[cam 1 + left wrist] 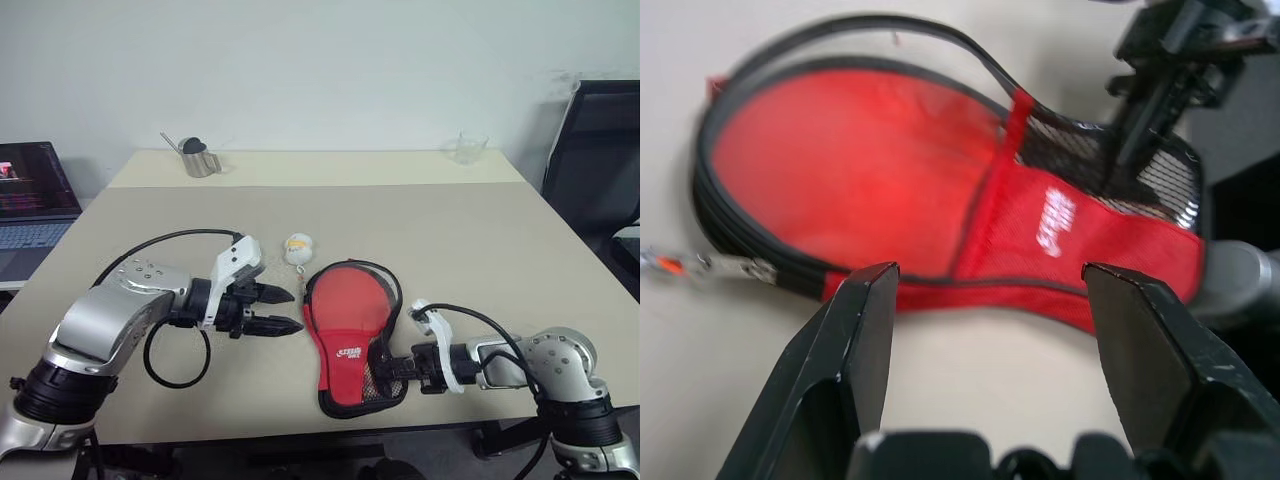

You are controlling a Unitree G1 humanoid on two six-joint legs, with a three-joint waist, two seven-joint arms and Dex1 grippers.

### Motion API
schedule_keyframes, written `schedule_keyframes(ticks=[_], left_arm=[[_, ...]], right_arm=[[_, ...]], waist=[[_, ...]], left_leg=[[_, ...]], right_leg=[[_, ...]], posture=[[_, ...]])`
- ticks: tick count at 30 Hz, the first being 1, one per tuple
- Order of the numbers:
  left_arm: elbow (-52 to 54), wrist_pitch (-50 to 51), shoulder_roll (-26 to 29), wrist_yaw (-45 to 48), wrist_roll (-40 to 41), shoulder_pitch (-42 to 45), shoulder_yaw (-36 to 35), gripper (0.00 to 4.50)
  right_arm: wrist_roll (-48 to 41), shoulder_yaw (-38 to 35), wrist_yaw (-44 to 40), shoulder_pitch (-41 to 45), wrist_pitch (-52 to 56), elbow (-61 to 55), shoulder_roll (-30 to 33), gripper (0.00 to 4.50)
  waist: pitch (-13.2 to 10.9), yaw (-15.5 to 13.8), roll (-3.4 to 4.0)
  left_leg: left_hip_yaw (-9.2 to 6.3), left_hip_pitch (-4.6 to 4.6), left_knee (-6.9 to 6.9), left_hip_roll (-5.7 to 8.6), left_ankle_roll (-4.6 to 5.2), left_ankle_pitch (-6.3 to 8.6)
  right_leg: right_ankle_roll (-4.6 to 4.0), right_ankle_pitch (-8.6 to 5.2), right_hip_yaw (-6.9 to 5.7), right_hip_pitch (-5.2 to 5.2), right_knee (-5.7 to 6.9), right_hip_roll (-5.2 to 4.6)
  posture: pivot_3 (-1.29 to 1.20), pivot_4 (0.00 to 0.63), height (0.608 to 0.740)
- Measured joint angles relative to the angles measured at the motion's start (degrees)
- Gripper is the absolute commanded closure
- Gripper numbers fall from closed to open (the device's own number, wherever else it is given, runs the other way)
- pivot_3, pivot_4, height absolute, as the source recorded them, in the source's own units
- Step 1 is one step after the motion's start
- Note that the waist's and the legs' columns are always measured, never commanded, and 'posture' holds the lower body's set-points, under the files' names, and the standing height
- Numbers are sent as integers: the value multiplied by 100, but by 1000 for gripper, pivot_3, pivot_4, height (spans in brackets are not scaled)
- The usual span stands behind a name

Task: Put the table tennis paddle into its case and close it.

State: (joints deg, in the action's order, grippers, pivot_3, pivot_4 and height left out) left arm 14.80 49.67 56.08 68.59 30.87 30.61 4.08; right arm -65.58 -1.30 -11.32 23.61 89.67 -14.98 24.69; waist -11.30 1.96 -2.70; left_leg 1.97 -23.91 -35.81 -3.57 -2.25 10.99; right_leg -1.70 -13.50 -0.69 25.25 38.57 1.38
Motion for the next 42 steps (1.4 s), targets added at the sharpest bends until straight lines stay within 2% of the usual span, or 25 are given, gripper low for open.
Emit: schedule_keyframes(ticks=[5, 13, 16, 19, 28, 35, 39, 42], left_arm=[[8, -39, 445, 479, 85, -33, -78, 1319], [8, -169, 561, 551, -64, -302, 58, 1319], [8, -194, 538, 499, -86, -293, 60, 1319], [-4, -257, 499, 445, -130, -282, 66, 1319], [-146, -388, 373, 311, -279, -268, 83, 1319], [-218, -476, 289, 209, -339, -271, 83, 1319], [-281, -589, 264, 164, -374, -295, 64, 1319], [-410, -663, 261, 53, -425, -338, 3, 1319]], right_arm=[[-190, 2, 169, -22, 0, 1, 27, 4469], [-330, 3, 359, -9, 3, 26, -12, 4469], [-327, 23, 361, 32, 46, 49, -18, 3833], [-314, 83, 336, 61, 104, 58, -14, 2971], [-364, 213, -126, 292, 238, 124, 153, 117], [-95, 283, -795, 574, 212, 140, 961, 117], [308, 580, -1666, 650, -158, 97, 1933, 117], [1021, 996, -2353, 945, -828, 346, 2560, 117]], waist=[[0, -1, 0], [4, -1, -6], [4, 0, -6], [4, -1, -6], [4, -15, -6], [4, -23, -6], [3, -25, -5], [2, 2, -4]], left_leg=[[1, 0, 2, 0, 0, 1], [0, 1, 1, -2, 1, 2], [-1, 2, 0, -2, 1, 2], [0, 1, 0, -2, 1, 2], [-1, 1, -13, 1, 1, 1], [-2, -2, -15, 4, 1, 1], [-3, -4, -14, 3, 1, 1], [0, 2, -16, 3, 1, 1]], right_leg=[[-2, -1, 1, 0, -4, 0], [-4, -3, -1, 0, 0, 0], [-4, -3, -1, 1, 2, 0], [-4, -3, -1, 1, 4, 0], [-3, -2, 1, 0, 12, 0], [-2, -1, 4, -1, 10, 0], [-4, -2, 2, 1, 6, 0], [-4, -2, 4, 1, 9, 0]], posture=[[0, 150, 740], [0, 150, 740], [0, 150, 740], [0, 150, 740], [0, 150, 740], [0, 150, 740], [0, 150, 740], [0, 150, 740]])
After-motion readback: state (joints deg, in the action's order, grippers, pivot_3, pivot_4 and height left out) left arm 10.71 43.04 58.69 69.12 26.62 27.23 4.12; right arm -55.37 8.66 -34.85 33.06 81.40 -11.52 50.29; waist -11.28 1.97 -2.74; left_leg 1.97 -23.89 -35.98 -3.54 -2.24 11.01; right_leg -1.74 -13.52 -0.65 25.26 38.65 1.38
